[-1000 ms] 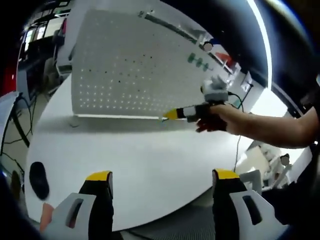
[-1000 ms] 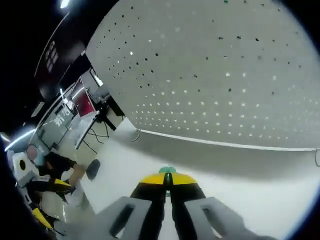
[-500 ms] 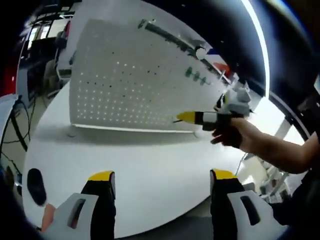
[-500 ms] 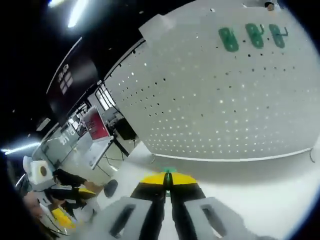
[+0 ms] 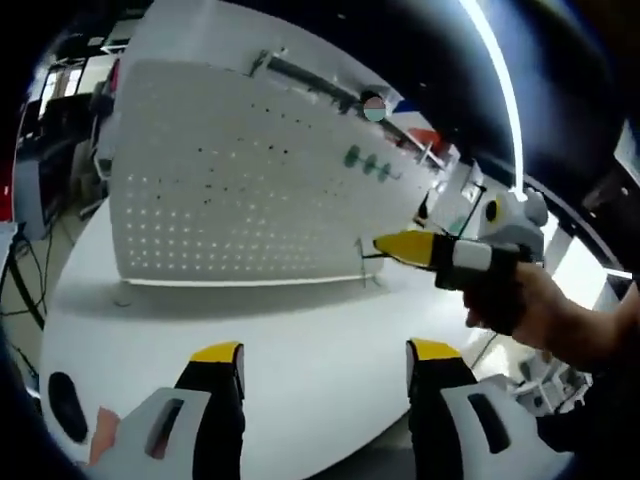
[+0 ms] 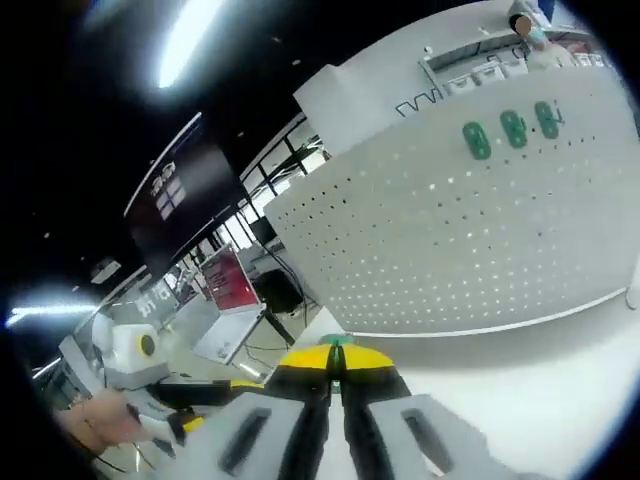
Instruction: Insert the hook assembly into the mounting plate slot until the hook locks in place.
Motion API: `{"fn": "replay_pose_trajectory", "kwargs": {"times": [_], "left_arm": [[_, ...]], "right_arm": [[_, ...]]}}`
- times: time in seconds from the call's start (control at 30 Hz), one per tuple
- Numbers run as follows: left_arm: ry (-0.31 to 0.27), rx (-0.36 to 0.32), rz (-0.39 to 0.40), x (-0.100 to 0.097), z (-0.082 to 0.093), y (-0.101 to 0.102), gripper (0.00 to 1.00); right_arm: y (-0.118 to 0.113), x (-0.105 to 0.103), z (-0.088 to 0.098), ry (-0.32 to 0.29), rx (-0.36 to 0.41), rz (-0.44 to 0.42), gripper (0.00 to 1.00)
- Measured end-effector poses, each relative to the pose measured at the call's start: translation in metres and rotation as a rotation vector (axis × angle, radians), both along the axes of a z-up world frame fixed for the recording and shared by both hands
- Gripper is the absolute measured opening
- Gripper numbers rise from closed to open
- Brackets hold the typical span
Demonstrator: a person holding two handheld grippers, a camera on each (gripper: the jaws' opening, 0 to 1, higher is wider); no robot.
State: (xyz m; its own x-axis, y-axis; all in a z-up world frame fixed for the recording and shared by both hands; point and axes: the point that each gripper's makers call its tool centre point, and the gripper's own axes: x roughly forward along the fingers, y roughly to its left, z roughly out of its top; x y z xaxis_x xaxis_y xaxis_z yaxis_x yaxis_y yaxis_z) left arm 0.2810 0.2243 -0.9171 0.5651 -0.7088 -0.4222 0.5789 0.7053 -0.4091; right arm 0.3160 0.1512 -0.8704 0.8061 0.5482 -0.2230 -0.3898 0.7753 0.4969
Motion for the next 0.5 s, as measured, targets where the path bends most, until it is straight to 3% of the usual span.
{"fn": "replay_pose_trajectory", "kwargs": {"times": [0.23,0.4,0.5], "left_arm": [[-0.004,-0.012,-0.02,0.002,0.004,-0.009,0.6],[-0.024,-0.031,-0.029,0.001,0.014,-0.013,0.42],[-0.018,-0.052,-0.023,0.001,0.017,-0.013,0.39]], "right_arm": [[0.025,-0.026,0.006,-0.045,0.015,0.043,0.0],[0.035,-0.035,0.01,-0.08,0.006,0.062,0.0],[0.039,-0.039,0.013,-0.102,-0.007,0.071,0.0]]}}
